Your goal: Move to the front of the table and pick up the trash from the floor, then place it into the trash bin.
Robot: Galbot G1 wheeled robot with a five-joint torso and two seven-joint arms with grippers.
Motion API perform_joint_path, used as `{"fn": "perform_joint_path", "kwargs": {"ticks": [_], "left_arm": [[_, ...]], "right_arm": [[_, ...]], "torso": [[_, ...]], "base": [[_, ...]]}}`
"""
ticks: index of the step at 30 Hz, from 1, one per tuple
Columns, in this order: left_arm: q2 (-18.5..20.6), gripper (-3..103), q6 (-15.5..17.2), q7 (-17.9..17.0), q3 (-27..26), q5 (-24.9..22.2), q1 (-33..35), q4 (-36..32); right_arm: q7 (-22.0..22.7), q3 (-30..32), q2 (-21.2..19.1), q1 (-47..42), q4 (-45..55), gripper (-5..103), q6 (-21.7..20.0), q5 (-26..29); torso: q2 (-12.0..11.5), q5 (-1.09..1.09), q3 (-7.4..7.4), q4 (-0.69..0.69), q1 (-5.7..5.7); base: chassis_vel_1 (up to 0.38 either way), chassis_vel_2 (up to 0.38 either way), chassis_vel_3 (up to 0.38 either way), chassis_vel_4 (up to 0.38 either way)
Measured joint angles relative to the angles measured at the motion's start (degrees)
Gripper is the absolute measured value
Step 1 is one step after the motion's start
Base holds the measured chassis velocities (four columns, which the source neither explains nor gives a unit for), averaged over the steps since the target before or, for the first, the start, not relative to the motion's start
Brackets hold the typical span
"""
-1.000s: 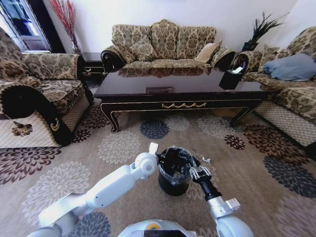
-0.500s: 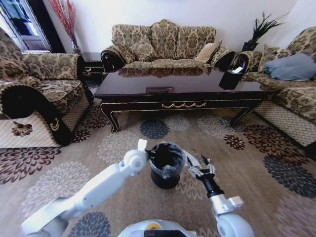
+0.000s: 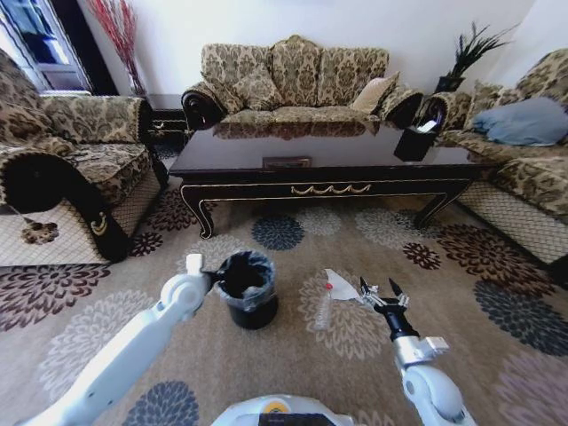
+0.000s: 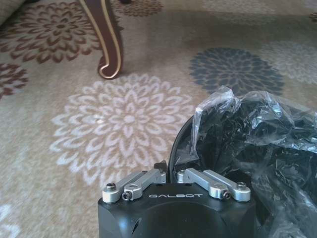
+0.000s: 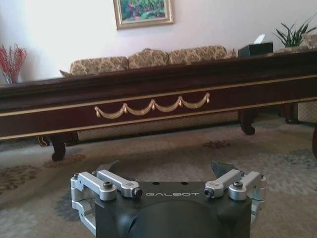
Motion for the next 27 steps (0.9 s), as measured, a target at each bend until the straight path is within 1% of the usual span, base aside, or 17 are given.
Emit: {"fn": "perform_joint_path", "kwargs": {"ticks": [3, 4, 5, 6, 8, 9, 10, 12, 13, 14, 17, 19, 21, 22, 24, 25, 27], "left_arm": [[-0.3, 4, -0.4, 0.8, -1.8, 0.7, 2.3, -0.6], [-0.3, 4, -0.4, 1.0, -2.2, 1.0, 2.9, -0.7], [-0.3, 4, -0.4, 1.0, -2.2, 1.0, 2.9, -0.7], [-0.4, 4, -0.4, 1.1, -2.5, 1.3, 3.4, -0.9], [-0.5, 4, -0.4, 1.1, -3.3, 1.4, 4.3, -1.3], [-0.5, 4, -0.5, 1.1, -3.7, 1.4, 4.8, -1.8], [-0.5, 4, -0.5, 1.1, -3.7, 1.4, 4.8, -1.8], [-0.6, 4, -0.6, 1.1, -4.0, 1.4, 5.3, -2.6], [-0.6, 4, -0.6, 1.1, -4.0, 1.4, 5.3, -2.6], [-0.5, 4, -0.6, 1.0, -4.1, 1.4, 5.5, -3.0], [-0.3, 4, -0.6, 0.5, -4.1, 1.1, 6.0, -3.9], [-0.2, 4, -0.6, 0.3, -4.1, 1.0, 6.1, -4.2], [0.1, 4, -0.6, -0.1, -4.0, 0.5, 6.2, -5.2], [0.3, 4, -0.6, -0.4, -3.8, 0.2, 6.2, -5.9], [0.6, 4, -0.5, -0.7, -3.5, -0.3, 6.2, -6.8], [0.6, 4, -0.5, -0.7, -3.5, -0.3, 6.2, -6.8], [0.8, 4, -0.4, -0.8, -3.2, -0.5, 6.2, -7.4]], "right_arm": [[0.0, -1.5, -1.7, 4.7, -7.9, 100, -0.1, 0.0], [0.0, -2.1, -2.4, 6.5, -11.1, 100, 0.0, -0.1], [0.0, -2.1, -2.4, 6.5, -11.1, 100, 0.0, -0.1], [0.0, -2.6, -3.2, 8.3, -14.6, 100, 0.1, -0.2], [-0.2, -4.1, -4.6, 11.9, -19.9, 100, 0.2, -0.2], [-0.3, -5.4, -5.7, 15.2, -24.0, 100, 0.3, -0.2], [-0.3, -5.4, -5.7, 15.2, -24.0, 100, 0.3, -0.2], [-0.5, -7.5, -6.8, 20.5, -30.6, 100, 0.5, -0.2], [-0.5, -7.5, -6.8, 20.5, -30.6, 100, 0.5, -0.2], [-0.7, -8.7, -7.1, 23.3, -34.4, 100, 0.7, -0.2], [-1.2, -11.3, -6.5, 29.3, -43.9, 100, 1.2, -0.2], [-1.3, -11.8, -6.1, 30.5, -45.9, 100, 1.4, -0.2], [-2.0, -13.1, -5.0, 33.4, -51.5, 100, 2.1, -0.2], [-2.5, -13.6, -4.1, 35.1, -55.1, 100, 2.7, -0.4], [-2.9, -13.7, -3.1, 37.2, -59.1, 100, 3.5, -0.9], [-2.9, -13.7, -3.1, 37.2, -59.1, 100, 3.5, -0.9], [-3.3, -13.5, -2.4, 39.1, -62.6, 100, 4.3, -1.7]], "torso": [[0.0, 0.00, 0.00, -0.04, 0.00], [0.0, 0.01, 0.00, -0.04, 0.00], [0.0, 0.01, 0.00, -0.04, 0.00], [0.0, 0.00, 0.00, -0.03, 0.00], [0.0, 0.03, 0.01, -0.05, 0.00], [0.0, 0.00, 0.00, -0.02, 0.00], [0.0, 0.00, 0.00, -0.02, 0.00], [0.0, 0.00, 0.00, -0.01, 0.00], [0.0, 0.00, 0.00, -0.01, 0.00], [0.0, 0.00, 0.01, -0.01, 0.00], [0.0, -0.01, 0.01, -0.02, 0.00], [0.0, 0.00, 0.01, -0.03, 0.01], [0.0, 0.01, 0.01, -0.01, 0.00], [0.0, 0.02, 0.01, -0.02, 0.00], [0.0, 0.02, 0.01, -0.03, 0.01], [0.0, 0.02, 0.01, -0.03, 0.01], [0.0, -0.01, 0.00, -0.02, 0.00]], "base": [[0.000, 0.000, 0.000, 0.000], [0.000, 0.000, 0.000, 0.000], [0.000, 0.000, 0.000, 0.000], [0.000, 0.000, 0.000, 0.000], [0.000, 0.000, 0.000, 0.000], [0.000, 0.000, 0.000, 0.000], [0.000, 0.000, 0.000, 0.000], [0.000, 0.000, 0.000, 0.000], [0.000, 0.000, 0.000, 0.000], [0.000, 0.000, 0.000, 0.000], [0.000, 0.000, 0.000, 0.000], [0.000, 0.000, 0.000, 0.000], [0.000, 0.000, 0.000, 0.000], [0.000, 0.000, 0.000, 0.000], [0.000, 0.000, 0.000, 0.000], [0.000, 0.000, 0.000, 0.000], [0.000, 0.000, 0.000, 0.000]]}}
